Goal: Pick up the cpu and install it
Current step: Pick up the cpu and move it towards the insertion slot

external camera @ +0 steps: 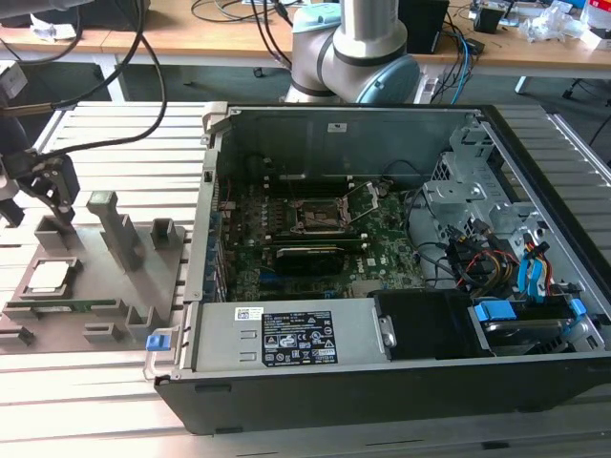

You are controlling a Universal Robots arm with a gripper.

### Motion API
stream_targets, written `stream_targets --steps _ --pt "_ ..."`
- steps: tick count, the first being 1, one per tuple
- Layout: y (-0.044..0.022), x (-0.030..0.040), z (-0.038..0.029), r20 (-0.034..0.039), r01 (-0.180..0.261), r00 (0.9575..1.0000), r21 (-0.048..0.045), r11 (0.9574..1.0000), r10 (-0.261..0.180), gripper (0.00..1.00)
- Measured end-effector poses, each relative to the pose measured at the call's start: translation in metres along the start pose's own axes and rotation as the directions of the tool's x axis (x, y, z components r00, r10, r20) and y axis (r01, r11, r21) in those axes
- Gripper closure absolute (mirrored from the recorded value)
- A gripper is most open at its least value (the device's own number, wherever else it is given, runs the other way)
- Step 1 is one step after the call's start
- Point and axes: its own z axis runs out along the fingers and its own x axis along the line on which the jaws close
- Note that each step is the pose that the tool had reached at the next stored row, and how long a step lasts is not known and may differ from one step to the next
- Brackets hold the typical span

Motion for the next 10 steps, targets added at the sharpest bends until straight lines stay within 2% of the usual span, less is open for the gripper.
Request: stream_targets --steps 10 --pt "-0.0002 0.0001 0.0095 0.0 0.0 1.0 0.0 1.0 0.0 0.32"
